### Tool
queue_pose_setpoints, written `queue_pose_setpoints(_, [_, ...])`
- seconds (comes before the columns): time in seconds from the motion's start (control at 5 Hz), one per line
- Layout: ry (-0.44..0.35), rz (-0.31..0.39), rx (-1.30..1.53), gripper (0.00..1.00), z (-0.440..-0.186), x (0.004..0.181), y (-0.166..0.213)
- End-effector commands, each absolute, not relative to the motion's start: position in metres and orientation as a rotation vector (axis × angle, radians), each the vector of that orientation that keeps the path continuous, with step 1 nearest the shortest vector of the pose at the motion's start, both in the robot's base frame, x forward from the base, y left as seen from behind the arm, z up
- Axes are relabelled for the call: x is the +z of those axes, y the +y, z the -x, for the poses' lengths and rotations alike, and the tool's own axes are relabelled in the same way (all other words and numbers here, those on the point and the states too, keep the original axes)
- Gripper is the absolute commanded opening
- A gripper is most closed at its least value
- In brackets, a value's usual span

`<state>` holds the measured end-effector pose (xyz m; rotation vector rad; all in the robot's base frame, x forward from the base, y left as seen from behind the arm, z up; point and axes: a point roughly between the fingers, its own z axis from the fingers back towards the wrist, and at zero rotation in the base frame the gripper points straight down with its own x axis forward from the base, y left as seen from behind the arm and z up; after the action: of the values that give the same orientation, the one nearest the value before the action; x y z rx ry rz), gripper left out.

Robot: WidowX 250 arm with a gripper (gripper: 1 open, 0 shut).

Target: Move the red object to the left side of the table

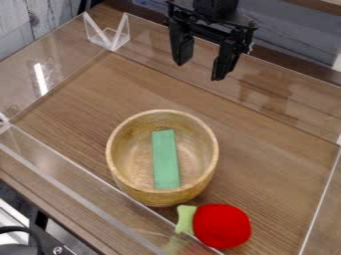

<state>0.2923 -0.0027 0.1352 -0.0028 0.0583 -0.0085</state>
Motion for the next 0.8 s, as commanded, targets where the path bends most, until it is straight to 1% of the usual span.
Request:
queue_pose_setpoints(0.0, [0.091,0.011,-0.053,1.0,-0.283,0.127,-0.01])
queue_pose_setpoints(0.2, [0.107,0.011,-0.292,1.0,-0.269,0.111,-0.043])
queue_pose_setpoints(0.4, [0.107,0.003,-0.542,1.0,-0.252,0.103,-0.077])
queue_pose_setpoints(0.6, [0.11,0.005,-0.793,1.0,-0.237,0.092,-0.106])
